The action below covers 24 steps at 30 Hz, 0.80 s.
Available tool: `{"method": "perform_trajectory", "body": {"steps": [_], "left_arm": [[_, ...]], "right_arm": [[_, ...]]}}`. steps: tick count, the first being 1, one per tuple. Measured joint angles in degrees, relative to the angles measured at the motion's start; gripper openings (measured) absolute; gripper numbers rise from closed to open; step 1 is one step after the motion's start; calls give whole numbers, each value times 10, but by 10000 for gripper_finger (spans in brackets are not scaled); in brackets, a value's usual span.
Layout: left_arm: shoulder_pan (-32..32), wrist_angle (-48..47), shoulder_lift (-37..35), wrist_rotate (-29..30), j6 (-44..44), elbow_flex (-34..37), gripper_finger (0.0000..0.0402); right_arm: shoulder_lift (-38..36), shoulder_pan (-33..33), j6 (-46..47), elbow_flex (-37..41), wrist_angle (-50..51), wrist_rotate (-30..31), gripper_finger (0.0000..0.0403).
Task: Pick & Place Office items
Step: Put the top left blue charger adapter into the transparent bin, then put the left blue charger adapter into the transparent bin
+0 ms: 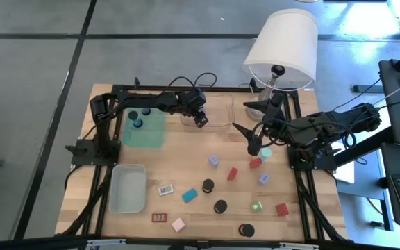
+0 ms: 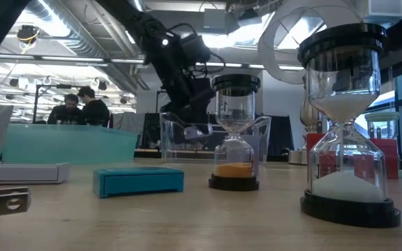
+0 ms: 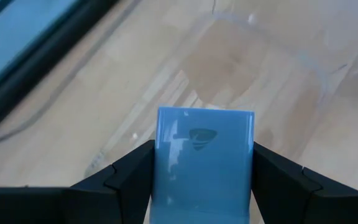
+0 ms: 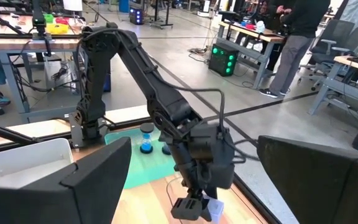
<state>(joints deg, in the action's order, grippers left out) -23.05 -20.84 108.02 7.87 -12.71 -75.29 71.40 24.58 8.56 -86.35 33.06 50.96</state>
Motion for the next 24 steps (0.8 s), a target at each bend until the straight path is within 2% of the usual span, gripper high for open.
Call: {"method": "perform_trajectory", "body": {"steps": [4,11,16,19,24], "left_arm": [[-1,-6,-13,-2,0,0,244],[1,-22,-15,-8,-15,0,304],[2,-17,-28,-16,17,-1,317],[13,-23,-51,-44,77,-15,315],[62,-5,-103,-165,222,-38,306]], "right_arm": [[0,0,0,0,0,0,351],[0,0,0,0,0,0,351],[0,0,2,0,0,0,351],[0,0,1,0,0,0,351],[0,0,0,0,7,0,351]]}}
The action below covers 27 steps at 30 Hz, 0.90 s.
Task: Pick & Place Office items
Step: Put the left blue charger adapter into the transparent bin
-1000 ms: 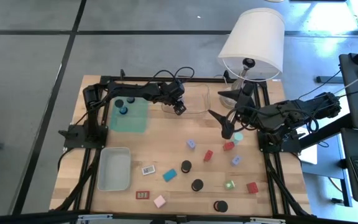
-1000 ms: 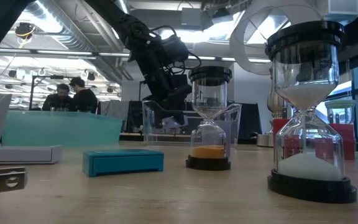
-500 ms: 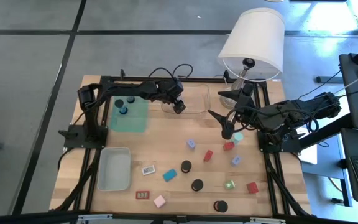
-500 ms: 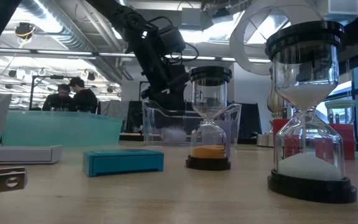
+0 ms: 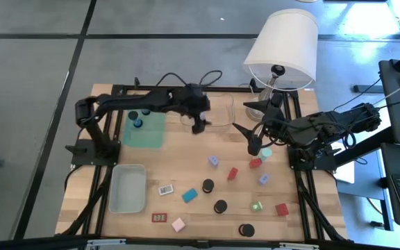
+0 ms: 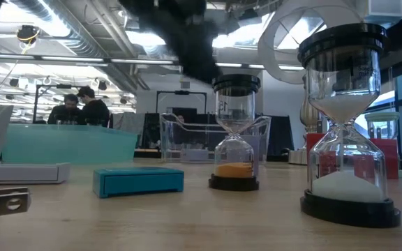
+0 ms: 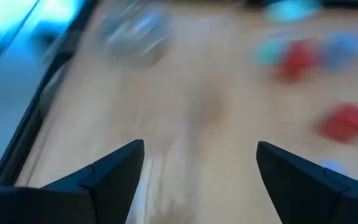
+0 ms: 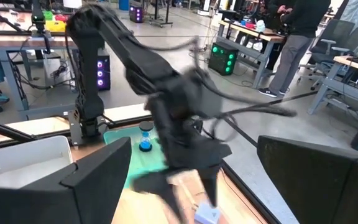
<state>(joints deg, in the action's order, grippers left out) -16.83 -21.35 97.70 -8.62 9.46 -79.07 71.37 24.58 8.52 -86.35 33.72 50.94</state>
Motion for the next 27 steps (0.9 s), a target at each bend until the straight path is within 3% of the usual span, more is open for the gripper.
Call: {"method": "perform_trajectory", "body": {"steps": [5,10,18,27], "left_arm": [[70,8,-13,-81,143,1,301],[134,11,5,-92,239,2,301],[157,75,68,-59,242,2,299],[143,83,147,-63,182,2,299]], "right_arm": [[0,0,0,0,9,-13,351],[0,0,0,0,11,-52,351],[0,0,-2,0,13,-114,351],[0,0,1,0,46,-134,351]]}}
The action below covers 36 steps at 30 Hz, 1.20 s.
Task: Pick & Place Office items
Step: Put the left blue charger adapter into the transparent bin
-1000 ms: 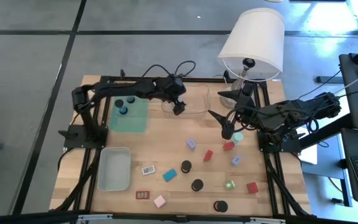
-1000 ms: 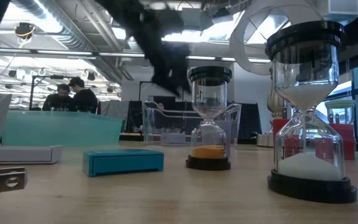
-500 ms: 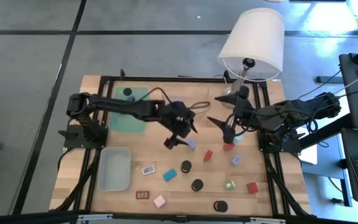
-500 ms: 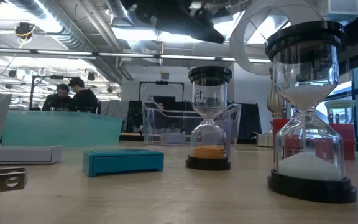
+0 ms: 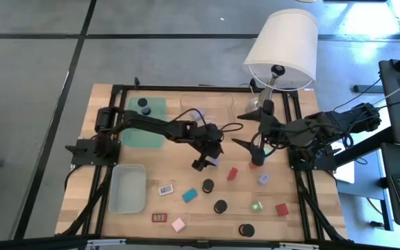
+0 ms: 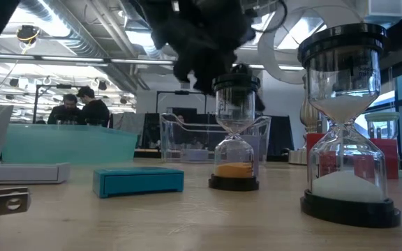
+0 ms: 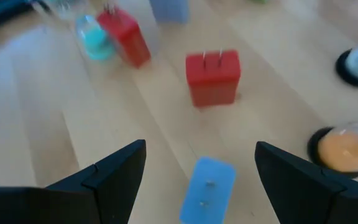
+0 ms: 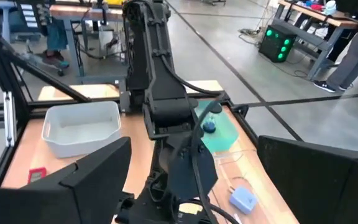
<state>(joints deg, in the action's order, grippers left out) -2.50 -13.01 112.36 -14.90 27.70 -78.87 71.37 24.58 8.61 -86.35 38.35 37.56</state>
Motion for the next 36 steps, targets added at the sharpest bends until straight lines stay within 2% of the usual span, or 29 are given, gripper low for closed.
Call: {"method": "perform_trajectory", "body": {"steps": [10,13,17,21,27,36], "left_arm": [[0,2,54,4,-2,0,298],[0,0,52,7,-36,0,287],[0,-7,52,8,-84,0,254],[1,-15,59,32,-79,0,205],[-4,-23,56,36,-83,0,124],[-28,-14,-14,39,-177,-21,117]], "right_arm": [[0,0,14,0,28,-12,351],[0,0,14,0,31,-12,351],[0,0,14,0,33,-11,351],[0,0,14,0,33,-10,351],[0,0,14,0,35,-10,351],[0,0,14,0,37,-10,351]]}}
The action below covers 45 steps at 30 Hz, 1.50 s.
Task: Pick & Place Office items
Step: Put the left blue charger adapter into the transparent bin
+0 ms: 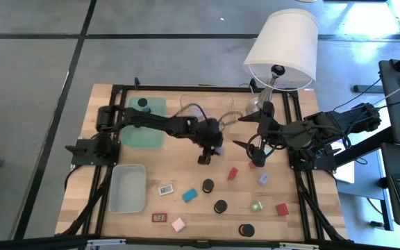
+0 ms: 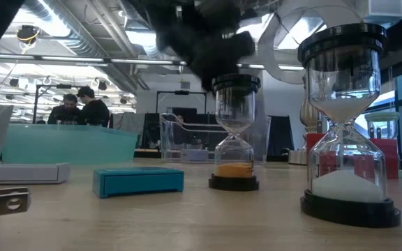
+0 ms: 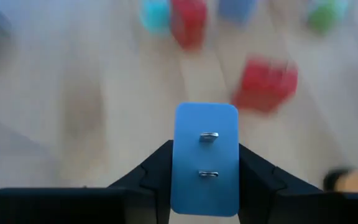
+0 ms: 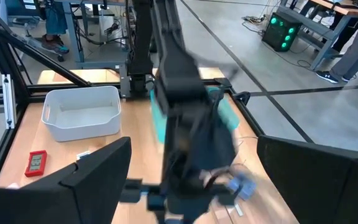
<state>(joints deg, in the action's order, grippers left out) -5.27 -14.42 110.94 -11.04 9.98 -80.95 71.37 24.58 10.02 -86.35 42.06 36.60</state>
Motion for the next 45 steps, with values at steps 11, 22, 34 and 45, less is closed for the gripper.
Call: {"method": "perform_trajectory", "body": {"steps": [11,22,34,45], "left_arm": [[-91,-13,-107,189,-79,-37,135],[-167,-132,-45,128,-249,-36,124],[-164,-211,-2,131,-277,-36,124],[-162,-239,-1,145,-278,-36,125]], "right_arm": [[0,0,1,0,0,28,351],[0,0,16,0,0,35,351],[0,0,32,0,0,35,351],[0,-1,39,0,0,41,351]]}}
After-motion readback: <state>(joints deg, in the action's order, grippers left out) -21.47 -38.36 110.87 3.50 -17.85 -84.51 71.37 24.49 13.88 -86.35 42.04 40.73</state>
